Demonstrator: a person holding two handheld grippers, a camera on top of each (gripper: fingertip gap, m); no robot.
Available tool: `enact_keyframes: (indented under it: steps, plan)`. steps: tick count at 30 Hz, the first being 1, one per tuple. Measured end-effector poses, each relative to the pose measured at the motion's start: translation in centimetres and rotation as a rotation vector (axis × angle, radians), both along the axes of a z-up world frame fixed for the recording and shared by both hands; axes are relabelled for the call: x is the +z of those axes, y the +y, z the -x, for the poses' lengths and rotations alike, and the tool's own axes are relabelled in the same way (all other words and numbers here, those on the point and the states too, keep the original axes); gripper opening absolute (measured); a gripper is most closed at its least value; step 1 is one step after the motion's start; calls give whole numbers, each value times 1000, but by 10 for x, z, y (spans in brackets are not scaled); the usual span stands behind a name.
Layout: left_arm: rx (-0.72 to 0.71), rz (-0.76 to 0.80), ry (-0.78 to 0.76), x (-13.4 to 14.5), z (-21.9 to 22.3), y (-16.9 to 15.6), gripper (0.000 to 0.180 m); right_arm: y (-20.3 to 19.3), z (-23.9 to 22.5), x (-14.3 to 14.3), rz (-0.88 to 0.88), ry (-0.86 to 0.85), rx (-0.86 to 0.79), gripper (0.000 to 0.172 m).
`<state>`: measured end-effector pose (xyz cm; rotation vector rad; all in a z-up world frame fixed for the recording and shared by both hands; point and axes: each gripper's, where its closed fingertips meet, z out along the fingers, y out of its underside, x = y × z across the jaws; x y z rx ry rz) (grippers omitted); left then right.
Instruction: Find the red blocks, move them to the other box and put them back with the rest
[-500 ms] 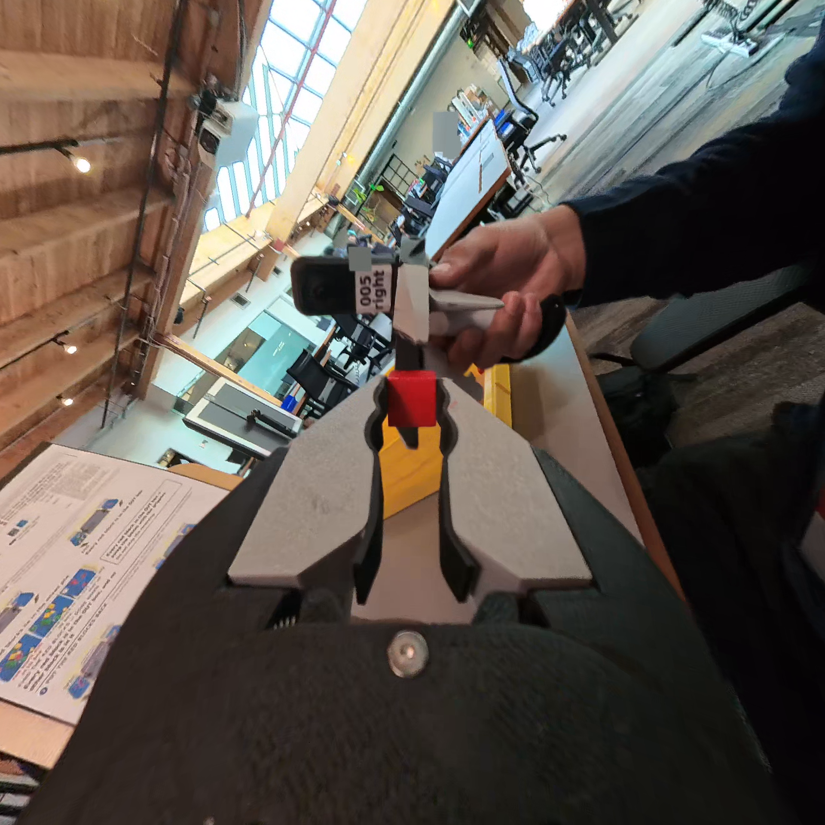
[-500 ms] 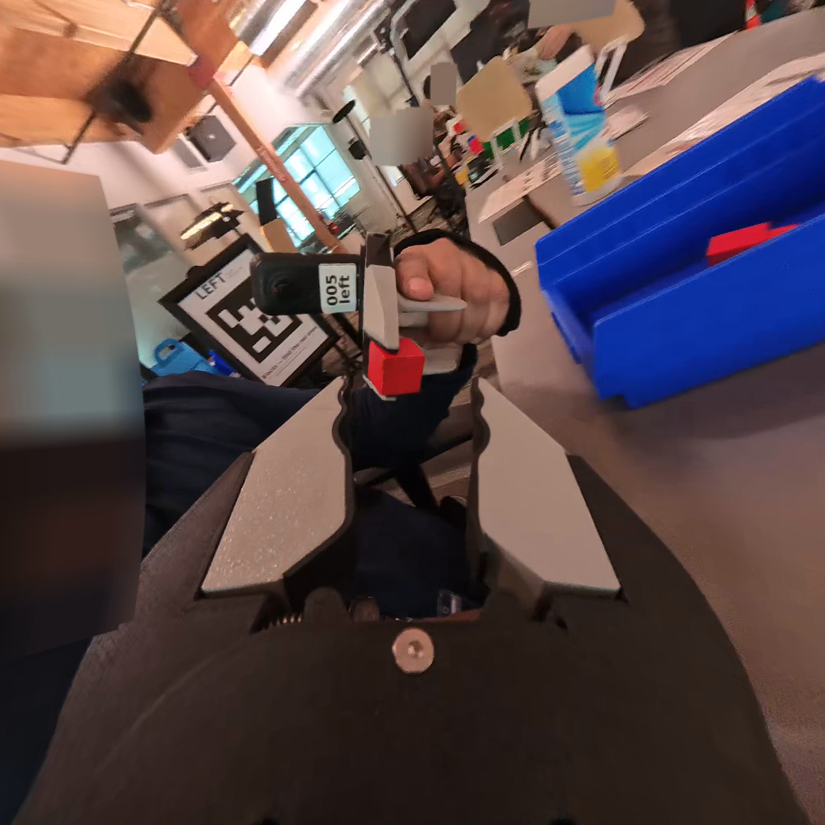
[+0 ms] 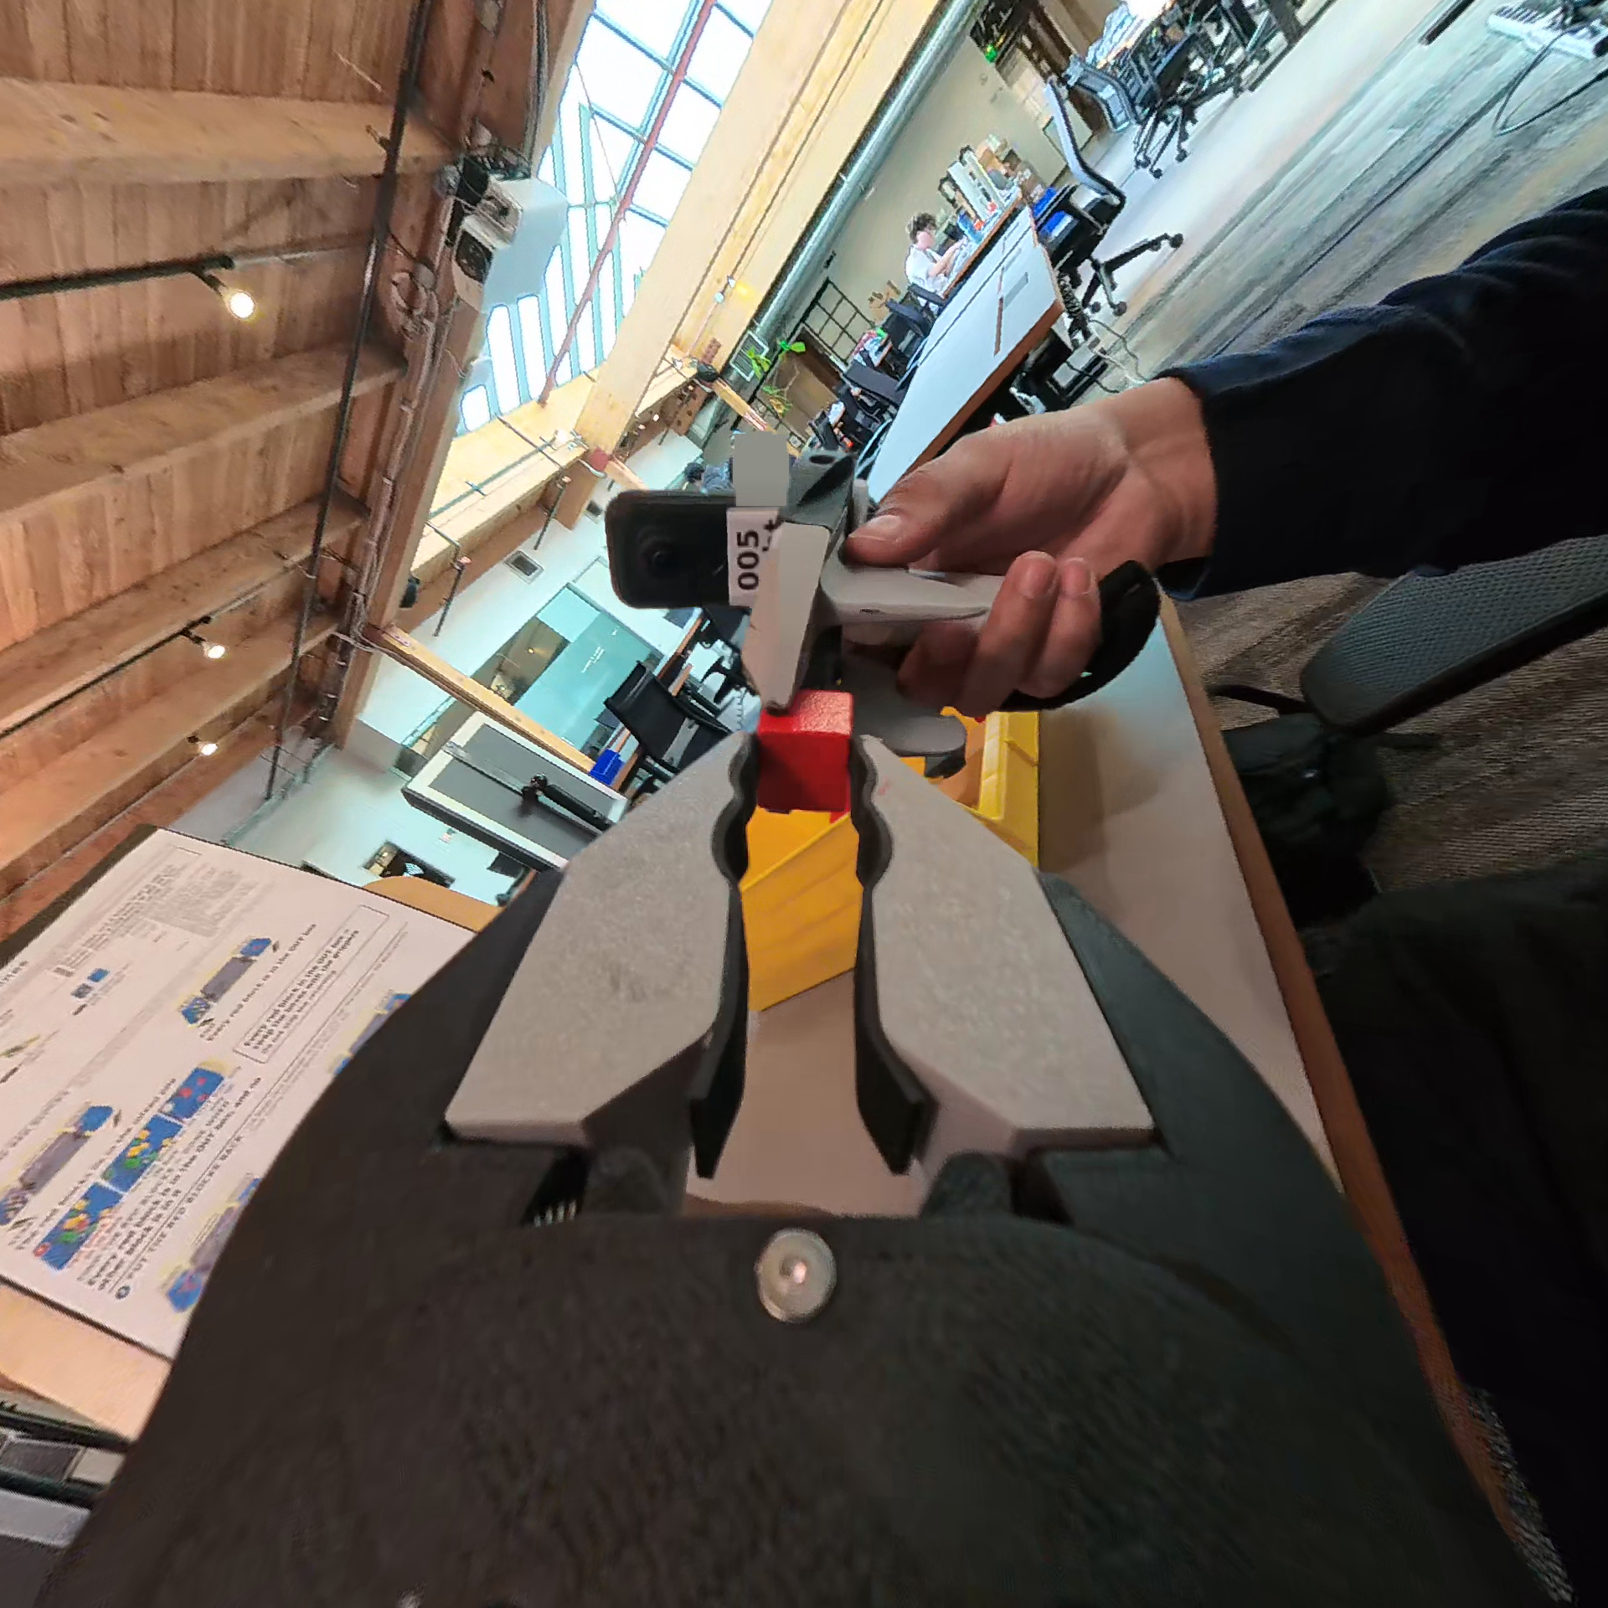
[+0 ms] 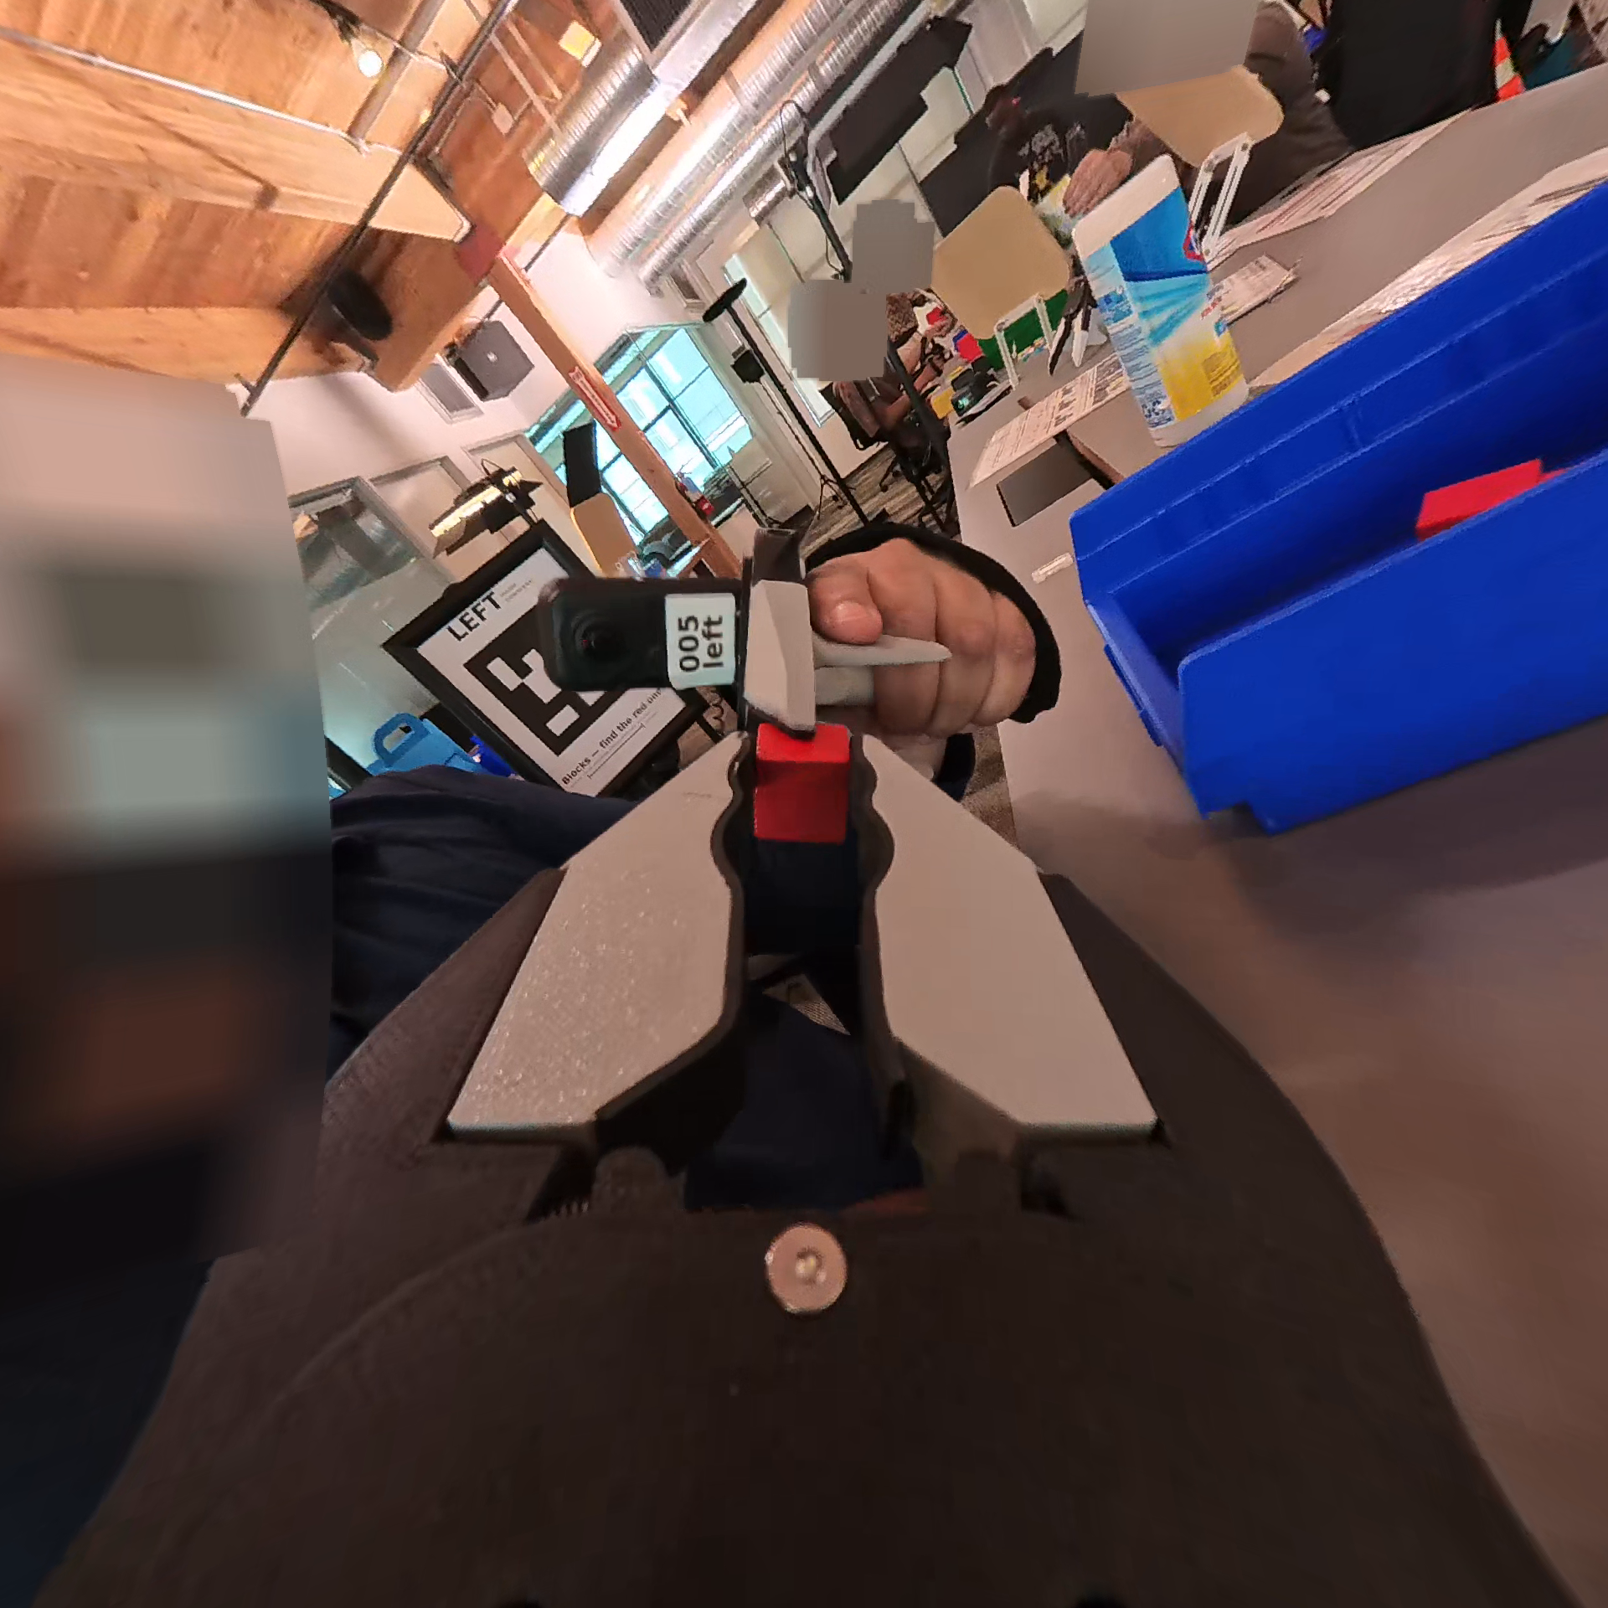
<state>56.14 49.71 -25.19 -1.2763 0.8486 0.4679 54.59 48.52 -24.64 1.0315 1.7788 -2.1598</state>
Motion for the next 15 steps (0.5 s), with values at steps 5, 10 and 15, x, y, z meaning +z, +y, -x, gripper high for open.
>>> enact_keyframes:
  steps: [5,10,15]
  plan:
    - [9,11,7,-2,2,-1,18,-3,0,-3,27,-25,37,19]
    - [97,92,-35,-10,18,5,10,9,8,-9,-111,9,-87,19]
    - [348,68,-205,19,79,-8,0,136,34,-11,-492,87,-732,19]
